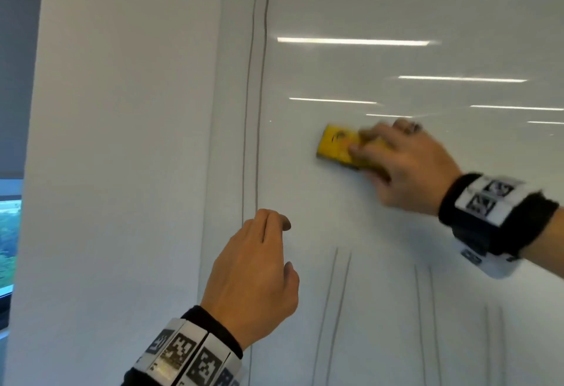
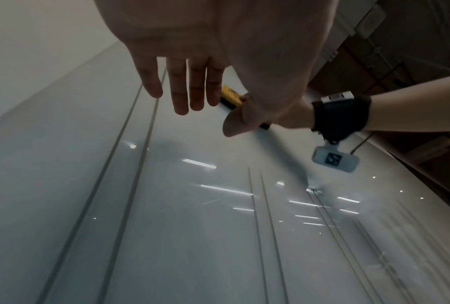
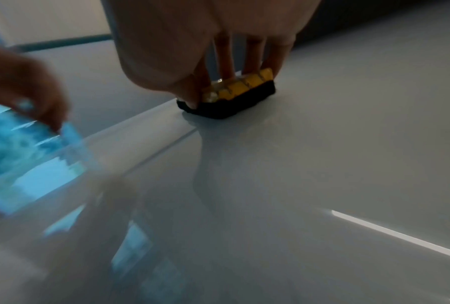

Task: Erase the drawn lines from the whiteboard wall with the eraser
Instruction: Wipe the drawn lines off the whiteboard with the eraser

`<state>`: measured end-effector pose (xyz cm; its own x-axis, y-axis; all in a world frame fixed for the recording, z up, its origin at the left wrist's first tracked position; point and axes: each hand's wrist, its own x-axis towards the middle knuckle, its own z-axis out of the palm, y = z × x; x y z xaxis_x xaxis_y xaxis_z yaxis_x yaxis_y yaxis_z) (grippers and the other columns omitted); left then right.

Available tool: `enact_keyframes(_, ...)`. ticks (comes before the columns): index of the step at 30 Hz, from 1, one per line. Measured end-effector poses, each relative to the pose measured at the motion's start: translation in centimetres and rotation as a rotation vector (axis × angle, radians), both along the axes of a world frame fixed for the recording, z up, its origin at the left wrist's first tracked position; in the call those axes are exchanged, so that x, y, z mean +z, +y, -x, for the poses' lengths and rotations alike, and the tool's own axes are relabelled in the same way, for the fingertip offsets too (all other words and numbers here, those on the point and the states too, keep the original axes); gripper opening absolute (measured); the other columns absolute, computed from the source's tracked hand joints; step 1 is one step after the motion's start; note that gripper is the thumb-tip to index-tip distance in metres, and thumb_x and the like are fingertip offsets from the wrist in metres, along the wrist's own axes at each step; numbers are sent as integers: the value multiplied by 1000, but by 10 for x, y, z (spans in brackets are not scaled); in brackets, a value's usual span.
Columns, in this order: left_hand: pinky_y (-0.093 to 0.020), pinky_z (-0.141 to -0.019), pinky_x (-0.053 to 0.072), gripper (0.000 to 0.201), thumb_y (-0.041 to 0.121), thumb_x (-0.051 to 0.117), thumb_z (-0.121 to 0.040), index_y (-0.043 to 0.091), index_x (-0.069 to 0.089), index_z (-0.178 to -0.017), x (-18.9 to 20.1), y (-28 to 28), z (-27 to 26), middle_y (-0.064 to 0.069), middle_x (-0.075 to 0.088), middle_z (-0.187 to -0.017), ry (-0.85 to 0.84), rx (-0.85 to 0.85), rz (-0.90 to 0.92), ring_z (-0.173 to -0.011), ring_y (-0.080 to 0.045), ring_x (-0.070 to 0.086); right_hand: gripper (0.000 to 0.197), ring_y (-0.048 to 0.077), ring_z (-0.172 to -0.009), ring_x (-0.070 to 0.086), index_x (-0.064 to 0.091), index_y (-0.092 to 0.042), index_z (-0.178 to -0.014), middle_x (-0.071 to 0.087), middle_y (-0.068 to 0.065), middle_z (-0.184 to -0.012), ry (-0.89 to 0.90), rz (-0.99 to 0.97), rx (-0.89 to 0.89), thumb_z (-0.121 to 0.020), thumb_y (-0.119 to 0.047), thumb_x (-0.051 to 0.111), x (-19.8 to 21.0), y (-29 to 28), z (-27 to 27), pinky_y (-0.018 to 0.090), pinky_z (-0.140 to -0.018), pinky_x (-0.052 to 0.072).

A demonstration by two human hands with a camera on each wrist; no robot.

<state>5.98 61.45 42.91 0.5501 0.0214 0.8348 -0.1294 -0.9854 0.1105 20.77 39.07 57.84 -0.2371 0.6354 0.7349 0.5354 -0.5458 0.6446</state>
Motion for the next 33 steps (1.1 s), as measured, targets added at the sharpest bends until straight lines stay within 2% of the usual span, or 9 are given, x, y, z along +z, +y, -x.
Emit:
enact_keyframes(5,-10,-75,38,45,38,57,-93,31,42,-135,-12,-2,-5,20,41,-123,92,-7,-2,-87,-2,47,28,39,-76,56,71,-10,-112,64,21,-114,32,48,16,-86,-18,67,-35,12,10,46,-71,51)
enact_keyframes(8,-20,-102,36,60,35,59,-88,36,41,-145,-23,-6,-6,14,36,-148,228,-2,-163,-126,-12,49,26,38,-75,58,70,-12,-113,66,18,-118,-17,321,-50,-88,-17,67,-62,13,17,44,-64,51)
enact_keyframes(12,-46,-122,6,100,36,66,-86,44,-1,-159,-34,-5,-22,16,7,-167,383,22,-306,-152,-20,18,32,44,-85,58,71,-16,-112,62,15,-117,52,45,-60,-80,-15,75,41,38,23,51,-74,53)
enact_keyframes(15,-44,-105,36,116,56,82,-43,33,46,-151,-36,-4,-22,13,54,-145,487,43,-319,-119,-15,64,31,46,-97,55,70,-18,-112,55,13,-121,186,-211,-87,-82,-21,73,127,67,35,50,-86,50)
enact_keyframes(19,-48,-99,40,107,58,86,-26,28,70,-127,-28,-8,-28,1,63,-138,328,45,-306,-108,-18,69,28,42,-94,54,66,-19,-113,52,13,-118,163,-91,-149,-85,-22,65,102,108,49,51,-84,50)
enact_keyframes(23,-55,-110,20,113,55,84,-43,28,50,-147,-10,-16,-23,-3,38,-160,396,109,-254,-142,-25,44,34,31,-82,51,63,-22,-113,54,5,-116,84,364,-220,-81,-25,73,4,117,57,39,-67,50)
enact_keyframes(26,-58,-114,6,113,53,80,-67,31,20,-161,-8,-16,-28,0,-2,-167,388,186,-263,-154,-23,9,30,36,-84,55,64,-22,-114,56,7,-119,-44,381,-277,-85,-24,69,47,120,53,43,-68,52)
enact_keyframes(29,-52,-102,38,110,55,88,-32,27,66,-136,-23,-10,-32,-2,56,-146,405,129,-281,-126,-24,62,29,46,-98,54,64,-18,-118,51,15,-124,-13,3,-200,-90,-23,62,143,123,56,52,-79,53)
enact_keyframes(33,-50,-100,42,95,51,78,-43,27,67,-135,-30,-7,-45,-1,62,-141,266,126,-317,-122,-24,65,25,47,-105,52,65,-9,-113,49,18,-124,92,-303,-249,-90,-21,66,207,134,63,53,-85,53)
